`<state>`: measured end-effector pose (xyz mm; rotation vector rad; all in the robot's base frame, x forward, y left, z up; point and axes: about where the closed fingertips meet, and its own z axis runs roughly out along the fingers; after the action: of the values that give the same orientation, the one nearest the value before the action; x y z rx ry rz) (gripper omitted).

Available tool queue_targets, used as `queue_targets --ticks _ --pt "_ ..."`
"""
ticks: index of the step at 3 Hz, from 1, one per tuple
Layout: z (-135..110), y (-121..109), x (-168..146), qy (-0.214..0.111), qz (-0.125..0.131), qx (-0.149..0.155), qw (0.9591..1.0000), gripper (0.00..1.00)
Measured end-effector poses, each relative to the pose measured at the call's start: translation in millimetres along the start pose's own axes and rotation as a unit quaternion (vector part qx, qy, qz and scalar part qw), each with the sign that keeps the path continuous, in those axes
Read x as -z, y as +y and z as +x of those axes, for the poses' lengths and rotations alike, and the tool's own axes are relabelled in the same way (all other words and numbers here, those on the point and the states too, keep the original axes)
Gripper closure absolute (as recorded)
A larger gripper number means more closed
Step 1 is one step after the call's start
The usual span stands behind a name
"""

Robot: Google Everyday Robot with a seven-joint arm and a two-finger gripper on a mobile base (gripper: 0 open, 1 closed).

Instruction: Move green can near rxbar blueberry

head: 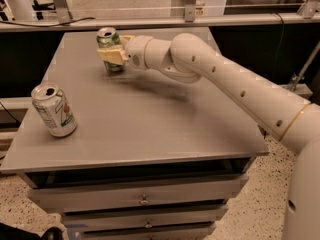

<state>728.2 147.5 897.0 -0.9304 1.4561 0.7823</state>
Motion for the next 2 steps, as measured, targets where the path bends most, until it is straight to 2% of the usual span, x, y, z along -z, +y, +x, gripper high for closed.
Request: queue_targets --ticks 1,2 --pt "2.7 -1.4 48.4 0.005 0.042 -0.013 0.9990 1.00" --pt "9.3 -24.8 123.8 0.014 0.120 -0.012 0.9926 1.00"
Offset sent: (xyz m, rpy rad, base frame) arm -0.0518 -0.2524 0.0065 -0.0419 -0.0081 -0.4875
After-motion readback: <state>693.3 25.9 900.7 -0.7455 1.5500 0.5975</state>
